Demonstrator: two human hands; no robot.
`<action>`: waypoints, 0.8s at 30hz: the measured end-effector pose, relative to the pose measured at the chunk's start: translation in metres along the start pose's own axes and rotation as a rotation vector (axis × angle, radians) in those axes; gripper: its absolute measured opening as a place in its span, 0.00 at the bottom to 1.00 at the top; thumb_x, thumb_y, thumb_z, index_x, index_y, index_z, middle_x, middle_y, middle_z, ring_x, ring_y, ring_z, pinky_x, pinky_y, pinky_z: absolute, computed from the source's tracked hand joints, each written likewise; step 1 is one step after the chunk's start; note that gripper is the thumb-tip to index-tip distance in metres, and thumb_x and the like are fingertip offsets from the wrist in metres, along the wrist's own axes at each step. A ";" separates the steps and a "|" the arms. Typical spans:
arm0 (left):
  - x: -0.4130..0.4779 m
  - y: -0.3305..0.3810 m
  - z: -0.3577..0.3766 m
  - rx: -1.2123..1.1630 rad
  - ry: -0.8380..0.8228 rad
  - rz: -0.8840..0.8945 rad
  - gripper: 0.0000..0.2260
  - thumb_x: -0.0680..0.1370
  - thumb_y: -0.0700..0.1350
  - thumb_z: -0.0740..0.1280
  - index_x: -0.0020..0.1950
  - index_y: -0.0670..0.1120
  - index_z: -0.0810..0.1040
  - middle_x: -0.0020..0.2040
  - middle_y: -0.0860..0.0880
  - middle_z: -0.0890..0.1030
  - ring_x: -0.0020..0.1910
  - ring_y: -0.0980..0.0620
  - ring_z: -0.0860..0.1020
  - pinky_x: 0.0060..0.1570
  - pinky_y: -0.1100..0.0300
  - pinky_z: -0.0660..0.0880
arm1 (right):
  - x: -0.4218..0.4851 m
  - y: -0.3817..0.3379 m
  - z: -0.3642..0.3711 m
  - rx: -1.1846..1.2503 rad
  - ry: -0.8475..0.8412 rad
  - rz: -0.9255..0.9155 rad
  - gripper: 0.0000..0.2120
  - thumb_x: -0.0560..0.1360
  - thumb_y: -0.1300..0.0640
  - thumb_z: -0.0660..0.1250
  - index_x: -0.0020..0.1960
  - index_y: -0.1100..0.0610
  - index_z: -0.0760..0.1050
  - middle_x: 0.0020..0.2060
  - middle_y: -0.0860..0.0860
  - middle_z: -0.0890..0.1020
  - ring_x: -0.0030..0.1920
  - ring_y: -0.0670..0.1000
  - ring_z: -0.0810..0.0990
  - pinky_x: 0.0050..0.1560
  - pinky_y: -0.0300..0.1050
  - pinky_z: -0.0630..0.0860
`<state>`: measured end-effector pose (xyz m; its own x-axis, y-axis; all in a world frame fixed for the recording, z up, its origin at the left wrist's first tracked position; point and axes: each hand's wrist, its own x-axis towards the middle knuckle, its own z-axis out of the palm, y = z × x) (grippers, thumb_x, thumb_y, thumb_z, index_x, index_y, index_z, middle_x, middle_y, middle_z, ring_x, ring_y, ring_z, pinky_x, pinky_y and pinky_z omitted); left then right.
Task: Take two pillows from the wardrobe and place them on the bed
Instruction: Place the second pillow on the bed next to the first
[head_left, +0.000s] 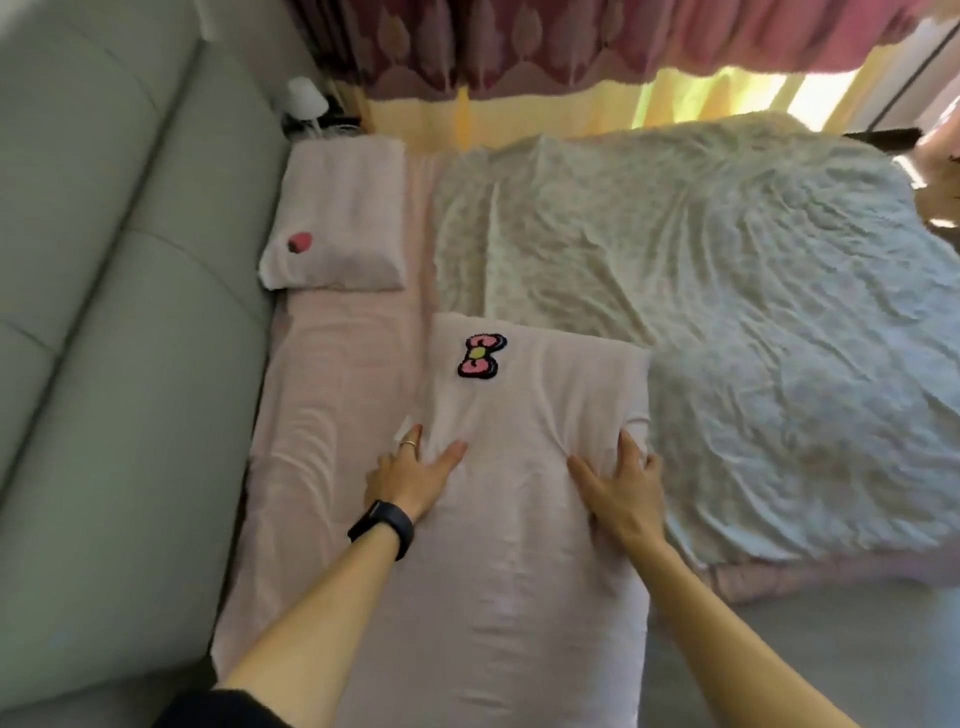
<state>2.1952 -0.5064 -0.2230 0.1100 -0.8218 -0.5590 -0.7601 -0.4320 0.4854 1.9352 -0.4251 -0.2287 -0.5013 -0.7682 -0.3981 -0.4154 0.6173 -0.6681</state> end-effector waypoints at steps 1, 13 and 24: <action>0.001 -0.010 -0.012 -0.046 0.037 -0.024 0.48 0.62 0.81 0.58 0.77 0.60 0.60 0.71 0.45 0.72 0.67 0.40 0.71 0.67 0.47 0.69 | 0.002 -0.012 0.012 -0.006 -0.026 -0.024 0.38 0.71 0.37 0.70 0.76 0.46 0.62 0.71 0.60 0.66 0.68 0.64 0.71 0.69 0.57 0.70; 0.092 -0.096 -0.157 -0.283 0.261 -0.109 0.41 0.66 0.73 0.67 0.74 0.55 0.67 0.69 0.49 0.75 0.62 0.45 0.77 0.54 0.57 0.74 | 0.039 -0.167 0.156 -0.024 -0.215 -0.222 0.38 0.70 0.35 0.72 0.73 0.42 0.59 0.66 0.56 0.66 0.62 0.62 0.74 0.63 0.56 0.72; 0.230 -0.152 -0.234 -0.198 0.268 -0.165 0.40 0.67 0.76 0.63 0.74 0.56 0.66 0.71 0.49 0.74 0.66 0.42 0.74 0.62 0.50 0.73 | 0.109 -0.258 0.288 -0.111 -0.251 -0.182 0.43 0.70 0.34 0.71 0.77 0.46 0.57 0.71 0.57 0.64 0.65 0.63 0.74 0.67 0.58 0.72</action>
<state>2.4857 -0.7164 -0.2680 0.4046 -0.7917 -0.4578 -0.5821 -0.6090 0.5388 2.2058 -0.7171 -0.2811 -0.2142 -0.8769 -0.4304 -0.5679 0.4702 -0.6755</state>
